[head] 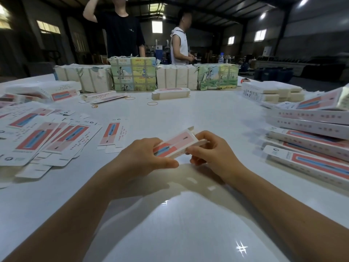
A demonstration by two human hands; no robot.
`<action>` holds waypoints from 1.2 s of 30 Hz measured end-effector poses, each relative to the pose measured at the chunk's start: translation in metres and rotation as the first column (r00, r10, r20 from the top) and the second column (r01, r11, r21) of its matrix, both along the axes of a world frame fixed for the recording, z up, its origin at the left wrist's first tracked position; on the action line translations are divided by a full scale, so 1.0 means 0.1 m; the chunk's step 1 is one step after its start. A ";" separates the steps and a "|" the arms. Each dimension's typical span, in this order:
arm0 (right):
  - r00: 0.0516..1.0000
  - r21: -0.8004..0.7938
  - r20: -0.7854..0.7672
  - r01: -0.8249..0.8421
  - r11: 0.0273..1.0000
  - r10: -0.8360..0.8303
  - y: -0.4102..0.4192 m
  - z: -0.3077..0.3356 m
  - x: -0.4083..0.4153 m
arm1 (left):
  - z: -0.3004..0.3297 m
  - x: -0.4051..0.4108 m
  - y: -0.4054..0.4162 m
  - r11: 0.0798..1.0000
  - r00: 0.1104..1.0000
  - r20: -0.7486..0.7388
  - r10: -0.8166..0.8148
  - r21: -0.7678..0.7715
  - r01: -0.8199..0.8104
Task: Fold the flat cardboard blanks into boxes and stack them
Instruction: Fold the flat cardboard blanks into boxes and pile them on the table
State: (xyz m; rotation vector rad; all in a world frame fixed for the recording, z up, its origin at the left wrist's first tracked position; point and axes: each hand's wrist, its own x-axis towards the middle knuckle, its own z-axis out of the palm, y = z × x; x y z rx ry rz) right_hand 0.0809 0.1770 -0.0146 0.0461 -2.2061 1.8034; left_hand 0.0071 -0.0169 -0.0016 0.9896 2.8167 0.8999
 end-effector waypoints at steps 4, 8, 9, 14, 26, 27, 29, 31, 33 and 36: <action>0.937 0.031 -0.162 0.317 0.948 -0.309 -0.01 -0.05 -0.01 | -0.03 -0.03 -0.02 0.994 0.997 -0.045 0.061 0.095 -0.056; 0.874 0.115 -0.300 0.432 0.895 -0.383 -0.05 -0.06 0.01 | -0.05 -0.02 0.01 0.991 0.981 -0.142 0.134 0.050 -0.128; 0.890 0.104 -0.273 0.405 0.908 -0.365 -0.08 -0.06 0.01 | -0.05 0.00 0.02 0.989 0.978 -0.151 0.145 0.041 -0.140; 0.947 0.099 -0.215 0.266 0.959 -0.240 -0.13 -0.05 0.03 | -0.07 0.06 0.10 0.991 0.969 -0.205 0.136 0.018 -0.135; 0.985 0.112 0.080 0.143 0.983 -0.152 -0.12 -0.03 0.04 | -0.09 0.09 0.05 0.987 0.958 -0.277 0.067 -0.124 -0.105; 0.983 0.105 0.079 0.158 0.982 -0.166 -0.12 -0.03 0.03 | -0.09 0.09 0.06 0.986 0.955 -0.287 0.068 -0.129 -0.109; 0.981 0.056 0.047 0.185 0.981 -0.188 -0.11 -0.03 0.04 | -0.10 0.10 0.06 0.987 0.952 -0.296 0.071 -0.116 -0.110; 0.982 0.020 -0.017 0.189 0.982 -0.188 -0.14 -0.03 0.05 | -0.11 0.09 0.07 0.991 0.952 -0.297 0.074 -0.083 -0.103; 0.983 -0.010 -0.072 0.166 0.986 -0.166 -0.17 -0.02 0.05 | -0.11 0.09 0.08 0.993 0.948 -0.308 0.086 -0.050 -0.106; 0.979 -0.061 -0.115 0.160 0.985 -0.166 -0.19 0.01 0.06 | -0.13 0.09 0.11 0.993 0.928 -0.358 0.107 -0.006 -0.117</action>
